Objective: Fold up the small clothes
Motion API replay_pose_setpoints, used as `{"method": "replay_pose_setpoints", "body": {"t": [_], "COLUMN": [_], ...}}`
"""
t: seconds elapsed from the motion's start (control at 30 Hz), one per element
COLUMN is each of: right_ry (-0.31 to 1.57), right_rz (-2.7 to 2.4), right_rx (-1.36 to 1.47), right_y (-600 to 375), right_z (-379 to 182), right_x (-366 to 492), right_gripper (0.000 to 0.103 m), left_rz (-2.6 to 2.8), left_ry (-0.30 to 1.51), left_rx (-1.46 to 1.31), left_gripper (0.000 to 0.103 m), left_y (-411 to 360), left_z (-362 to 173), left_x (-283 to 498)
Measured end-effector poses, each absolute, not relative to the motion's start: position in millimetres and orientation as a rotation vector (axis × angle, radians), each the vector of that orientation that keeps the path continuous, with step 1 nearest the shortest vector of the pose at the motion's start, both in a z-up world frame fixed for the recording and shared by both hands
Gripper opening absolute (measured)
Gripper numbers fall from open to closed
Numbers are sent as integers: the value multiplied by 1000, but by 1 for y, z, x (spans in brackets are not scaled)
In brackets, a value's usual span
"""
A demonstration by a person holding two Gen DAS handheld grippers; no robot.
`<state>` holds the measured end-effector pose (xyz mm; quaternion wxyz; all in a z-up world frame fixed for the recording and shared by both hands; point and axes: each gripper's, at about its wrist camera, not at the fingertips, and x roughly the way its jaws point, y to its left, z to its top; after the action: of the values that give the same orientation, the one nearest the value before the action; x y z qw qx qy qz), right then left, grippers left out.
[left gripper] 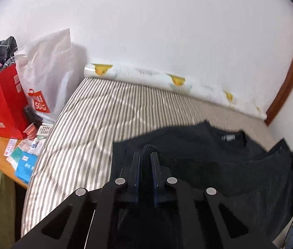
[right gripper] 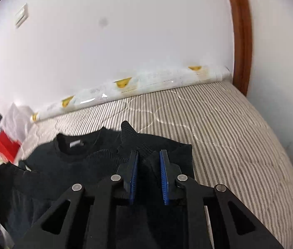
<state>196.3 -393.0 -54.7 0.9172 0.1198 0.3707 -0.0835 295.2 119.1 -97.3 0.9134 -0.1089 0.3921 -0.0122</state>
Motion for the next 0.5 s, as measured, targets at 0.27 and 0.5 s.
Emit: {"method": "replay_pose_setpoints", "body": {"t": [0.27, 0.5], "right_ry": [829, 903], "right_rz": [-234, -251], "right_rx": [264, 265], "right_y": [-413, -423], "right_z": [-86, -115], "right_x": [224, 239], "right_gripper": [19, 20], "left_rz": [-4, 26], "left_ry": [846, 925], "left_rx": [-174, -159], "left_gripper": [9, 9], "left_y": [100, 97], "left_z": [-115, -144], "left_x": [344, 361]}}
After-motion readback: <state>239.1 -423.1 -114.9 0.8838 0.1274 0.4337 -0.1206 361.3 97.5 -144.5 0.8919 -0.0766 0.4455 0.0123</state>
